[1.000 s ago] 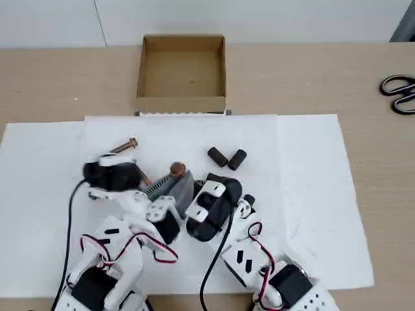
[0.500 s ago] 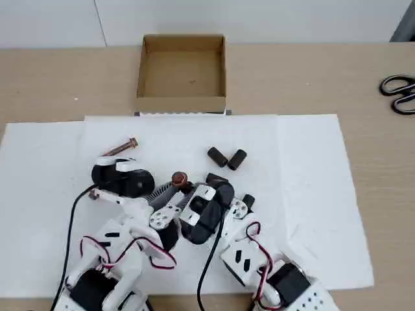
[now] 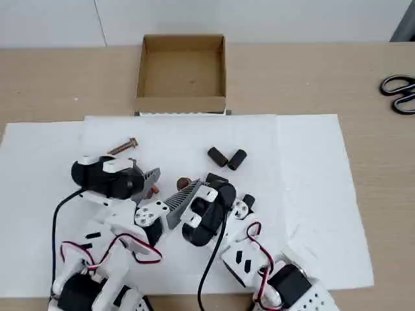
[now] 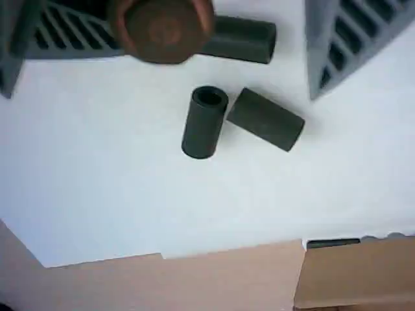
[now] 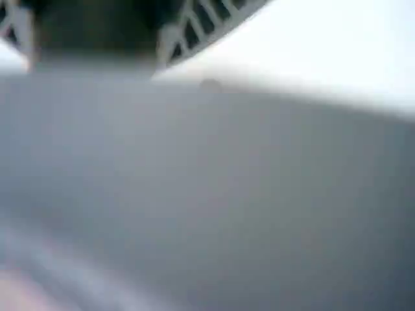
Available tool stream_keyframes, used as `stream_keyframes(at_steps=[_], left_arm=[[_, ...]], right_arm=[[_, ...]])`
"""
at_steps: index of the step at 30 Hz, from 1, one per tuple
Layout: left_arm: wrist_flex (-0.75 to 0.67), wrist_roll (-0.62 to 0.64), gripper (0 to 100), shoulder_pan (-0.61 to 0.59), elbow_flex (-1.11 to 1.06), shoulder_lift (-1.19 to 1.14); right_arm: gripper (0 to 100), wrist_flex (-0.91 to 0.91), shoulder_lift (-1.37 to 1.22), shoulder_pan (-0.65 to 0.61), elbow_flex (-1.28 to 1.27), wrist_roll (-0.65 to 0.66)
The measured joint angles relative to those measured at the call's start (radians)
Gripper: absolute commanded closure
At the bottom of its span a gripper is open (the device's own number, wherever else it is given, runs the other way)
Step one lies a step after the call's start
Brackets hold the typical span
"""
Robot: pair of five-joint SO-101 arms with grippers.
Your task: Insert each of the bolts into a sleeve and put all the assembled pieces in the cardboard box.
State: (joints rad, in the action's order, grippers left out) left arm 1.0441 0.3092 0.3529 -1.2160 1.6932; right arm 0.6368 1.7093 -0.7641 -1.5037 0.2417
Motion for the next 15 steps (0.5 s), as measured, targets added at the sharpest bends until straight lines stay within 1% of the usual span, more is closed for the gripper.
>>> stream_keyframes(at_steps=[2,4,6,7,9,12,15], left_arm=[[0.023,0.003,76,-0.008,0.026,0.0],[0.04,0.0,84,-0.009,0.051,0.002],[0.041,0.012,96,-0.035,0.074,0.005],[0.043,0.02,100,-0.051,0.078,0.014],[0.043,0.021,98,-0.084,0.083,0.014],[0.043,0.017,99,-0.161,0.061,0.015],[0.041,-0.051,99,-0.245,-0.021,0.006]], right_arm=[[99.5,0.0,0.0,-0.002,0.002,0.0],[99.5,0.0,0.0,-0.003,-0.002,0.0],[99.5,0.0,0.0,0.009,0.0,0.0],[99.5,0.0,0.0,0.023,0.0,-0.008],[99.5,0.0,0.0,0.072,0.0,-0.061],[99.5,0.043,0.0,0.164,0.0,-0.155],[99.5,0.077,-0.002,0.229,-0.002,-0.215]])
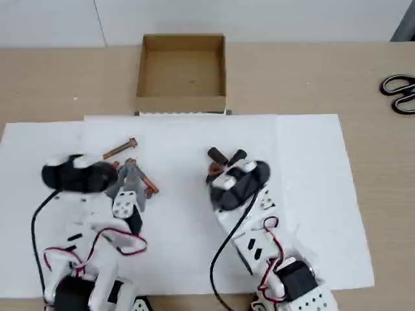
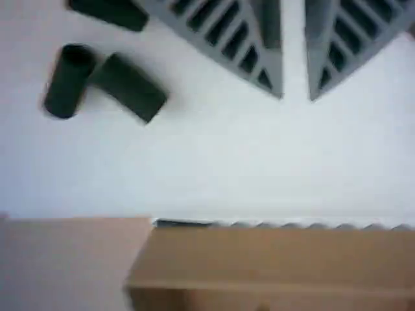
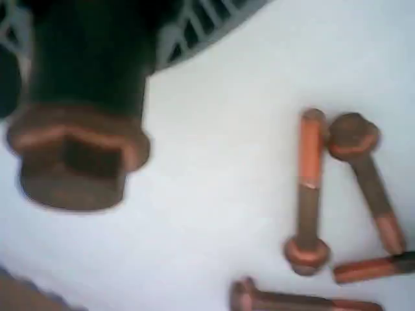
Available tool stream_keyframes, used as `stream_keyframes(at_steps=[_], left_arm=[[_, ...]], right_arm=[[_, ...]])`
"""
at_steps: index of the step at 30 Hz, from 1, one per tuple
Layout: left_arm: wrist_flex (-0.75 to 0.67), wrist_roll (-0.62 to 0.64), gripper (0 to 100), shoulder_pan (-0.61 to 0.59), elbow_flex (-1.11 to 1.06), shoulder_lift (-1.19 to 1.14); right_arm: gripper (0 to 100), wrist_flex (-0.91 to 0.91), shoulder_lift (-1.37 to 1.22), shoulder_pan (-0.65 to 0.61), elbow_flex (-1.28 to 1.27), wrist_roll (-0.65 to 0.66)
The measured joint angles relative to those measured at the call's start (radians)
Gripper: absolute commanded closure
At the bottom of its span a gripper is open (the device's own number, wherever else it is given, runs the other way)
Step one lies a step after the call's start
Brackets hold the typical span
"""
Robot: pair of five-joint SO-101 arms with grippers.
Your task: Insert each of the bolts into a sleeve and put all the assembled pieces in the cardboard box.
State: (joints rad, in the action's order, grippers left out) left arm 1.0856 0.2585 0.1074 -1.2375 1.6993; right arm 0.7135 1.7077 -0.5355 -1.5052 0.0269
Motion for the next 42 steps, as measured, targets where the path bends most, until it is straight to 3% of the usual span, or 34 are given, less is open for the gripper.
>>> stream_keyframes(at_steps=[4,10,21,33,42], left_arm=[[-0.068,-0.098,99,-0.084,-0.155,-0.006],[-0.126,-0.117,99,-0.115,-0.307,-0.006],[-0.198,-0.121,99,-0.117,-0.414,-0.008],[-0.215,-0.121,99,-0.117,-0.414,-0.008],[-0.215,-0.121,99,-0.117,-0.414,-0.008]], right_arm=[[99.5,0.011,-0.005,0.055,0.003,-0.029],[99.5,0.005,-0.192,0.094,0.169,0.003],[99.5,-0.242,-1.054,0.175,0.792,0.023],[99.5,-0.381,-1.976,0.175,1.554,0.267],[99.0,-0.381,-2.463,0.17,2.044,0.572]])
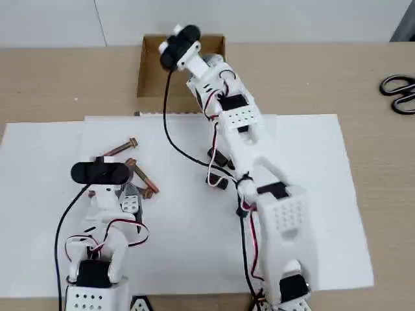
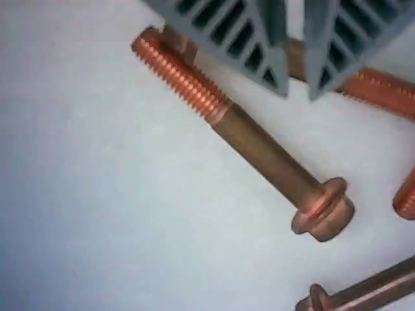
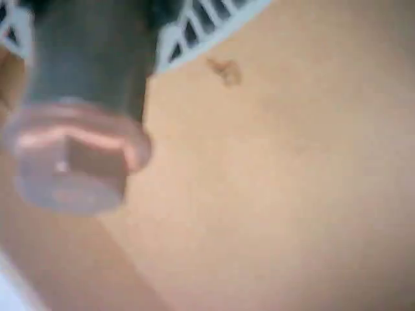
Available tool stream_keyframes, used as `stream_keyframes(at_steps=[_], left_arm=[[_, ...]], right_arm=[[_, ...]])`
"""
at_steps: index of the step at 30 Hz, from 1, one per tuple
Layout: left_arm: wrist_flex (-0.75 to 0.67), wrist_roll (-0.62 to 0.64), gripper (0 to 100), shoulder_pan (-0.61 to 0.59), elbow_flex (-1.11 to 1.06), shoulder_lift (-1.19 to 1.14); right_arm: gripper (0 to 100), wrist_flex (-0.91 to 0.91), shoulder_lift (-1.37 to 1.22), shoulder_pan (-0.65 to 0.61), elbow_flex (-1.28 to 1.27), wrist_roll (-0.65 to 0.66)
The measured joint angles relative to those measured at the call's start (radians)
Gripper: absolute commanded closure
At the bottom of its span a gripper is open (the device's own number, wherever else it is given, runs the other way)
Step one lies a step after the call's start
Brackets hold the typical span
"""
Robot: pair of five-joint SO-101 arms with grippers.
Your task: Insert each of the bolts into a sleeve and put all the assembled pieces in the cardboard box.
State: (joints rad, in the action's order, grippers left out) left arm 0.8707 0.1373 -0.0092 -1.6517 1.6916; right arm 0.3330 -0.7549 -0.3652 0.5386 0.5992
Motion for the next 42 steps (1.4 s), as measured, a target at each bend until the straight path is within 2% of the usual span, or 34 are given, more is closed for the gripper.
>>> stream_keyframes(at_steps=[7,10,14,19,31,42], left_arm=[[0.0,0.0,99,0.0,0.0,0.0],[0.0,0.0,99,0.0,0.0,0.0],[-0.003,0.0,99,0.0,0.0,0.0],[-0.003,0.0,99,0.0,0.0,0.0],[-0.003,0.0,99,0.0,0.0,0.0],[-0.003,0.0,99,0.0,0.0,0.0]], right_arm=[[86.2,0.038,-0.058,-0.048,0.101,0.051],[89.2,0.068,-0.058,-0.046,0.101,0.054],[99.8,0.068,-0.057,-0.046,0.123,0.054],[99.5,0.138,-0.025,-0.048,0.124,0.037],[99.5,0.631,0.285,-0.048,0.124,-0.276],[99.5,1.031,0.413,-0.051,0.124,-0.414]])
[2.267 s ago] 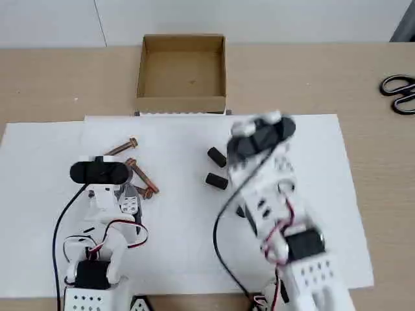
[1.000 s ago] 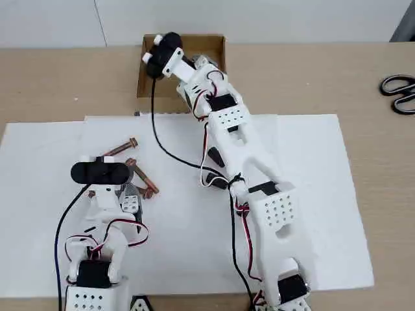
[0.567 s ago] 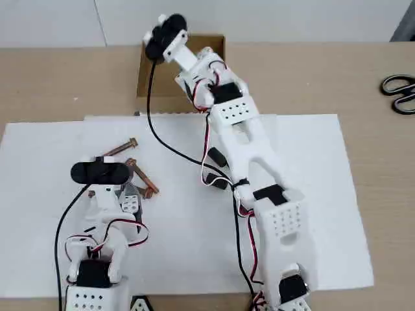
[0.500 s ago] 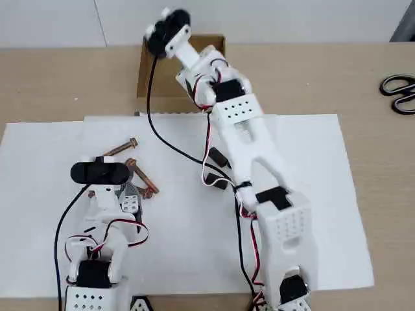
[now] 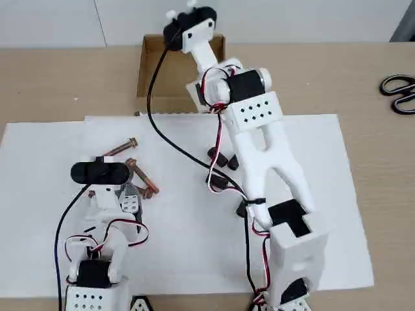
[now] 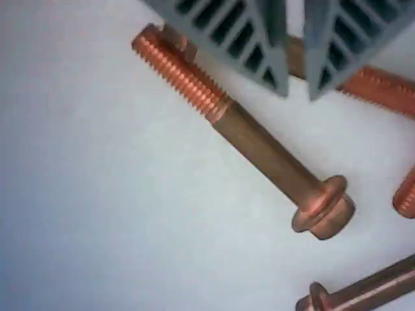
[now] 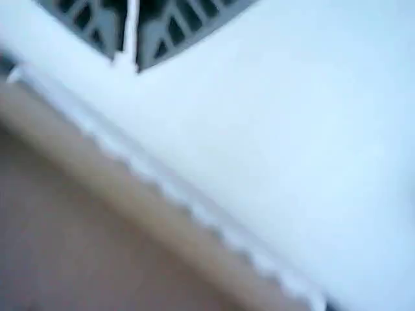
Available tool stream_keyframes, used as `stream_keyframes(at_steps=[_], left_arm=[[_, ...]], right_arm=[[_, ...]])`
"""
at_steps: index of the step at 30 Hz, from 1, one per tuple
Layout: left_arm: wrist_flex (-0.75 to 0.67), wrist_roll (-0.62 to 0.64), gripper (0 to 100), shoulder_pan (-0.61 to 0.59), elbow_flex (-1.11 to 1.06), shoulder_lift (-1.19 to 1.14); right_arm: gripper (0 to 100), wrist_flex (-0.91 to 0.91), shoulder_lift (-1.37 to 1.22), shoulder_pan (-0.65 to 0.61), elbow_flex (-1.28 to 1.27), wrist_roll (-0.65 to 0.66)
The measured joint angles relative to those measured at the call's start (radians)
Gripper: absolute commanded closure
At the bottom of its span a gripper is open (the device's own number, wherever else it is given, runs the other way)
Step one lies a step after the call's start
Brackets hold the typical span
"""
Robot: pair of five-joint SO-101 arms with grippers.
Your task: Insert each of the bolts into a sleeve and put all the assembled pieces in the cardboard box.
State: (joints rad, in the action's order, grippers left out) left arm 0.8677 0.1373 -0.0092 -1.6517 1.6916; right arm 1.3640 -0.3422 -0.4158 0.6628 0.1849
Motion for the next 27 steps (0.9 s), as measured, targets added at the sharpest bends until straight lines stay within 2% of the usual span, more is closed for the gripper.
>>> stream_keyframes(at_steps=[6,10,20,24,27], left_arm=[[0.0,0.0,99,0.0,0.0,0.0],[0.0,0.0,99,0.0,0.0,0.0],[0.0,0.0,99,0.0,0.0,0.0],[0.0,0.0,99,0.0,0.0,0.0],[0.0,0.0,99,0.0,0.0,0.0]], right_arm=[[99.5,0.272,0.063,-0.009,0.0,-0.055],[99.4,0.307,0.126,-0.011,-0.015,-0.055],[98.1,0.307,0.259,-0.032,-0.364,0.222],[87.6,0.307,0.279,-0.052,-0.466,0.333],[85.3,0.299,0.279,-0.048,-0.512,0.39]])
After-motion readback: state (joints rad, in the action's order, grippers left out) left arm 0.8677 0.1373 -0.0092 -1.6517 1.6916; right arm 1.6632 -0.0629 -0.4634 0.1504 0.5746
